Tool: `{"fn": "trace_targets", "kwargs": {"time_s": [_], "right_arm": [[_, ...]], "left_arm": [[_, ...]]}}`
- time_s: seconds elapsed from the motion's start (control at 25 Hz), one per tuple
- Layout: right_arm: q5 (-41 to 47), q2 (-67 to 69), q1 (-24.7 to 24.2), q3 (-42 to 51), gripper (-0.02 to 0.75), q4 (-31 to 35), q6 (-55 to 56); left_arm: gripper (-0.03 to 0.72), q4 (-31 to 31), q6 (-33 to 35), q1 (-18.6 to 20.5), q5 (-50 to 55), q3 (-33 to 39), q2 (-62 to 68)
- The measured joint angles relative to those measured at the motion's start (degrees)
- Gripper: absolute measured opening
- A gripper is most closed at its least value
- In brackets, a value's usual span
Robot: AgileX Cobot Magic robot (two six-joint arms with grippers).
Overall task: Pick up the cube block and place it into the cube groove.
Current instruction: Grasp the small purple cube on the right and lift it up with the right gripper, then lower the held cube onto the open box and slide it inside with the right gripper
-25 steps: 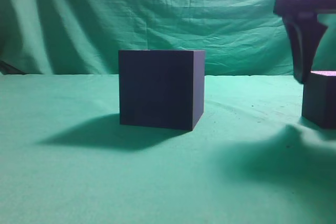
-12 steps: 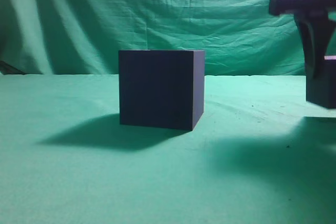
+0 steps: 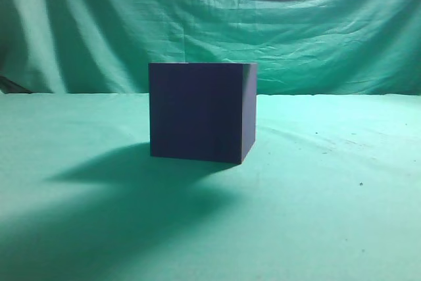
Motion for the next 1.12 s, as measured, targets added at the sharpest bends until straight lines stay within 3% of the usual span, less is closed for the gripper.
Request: {"fn": "trace_targets", "kwargs": {"time_s": [0.2,0.4,0.8,1.12], "right_arm": [[-0.4,1.2,4.2,-2.4,0.424,0.6,-16.5],[-0.7,4.2,5.2,-2.4,0.424,1.7,-29.1],[-9.2,8.1,5.2,-2.4,0.424,7.1,-33.8],[-9.6,10.4,5.2,-2.4,0.424,7.2,-34.9]], "left_arm": [[0.000,0.0,0.0,0.0,0.0,0.0,0.0],[0.000,0.0,0.0,0.0,0.0,0.0,0.0],[0.000,0.0,0.0,0.0,0.0,0.0,0.0],[0.000,0.0,0.0,0.0,0.0,0.0,0.0]]}}
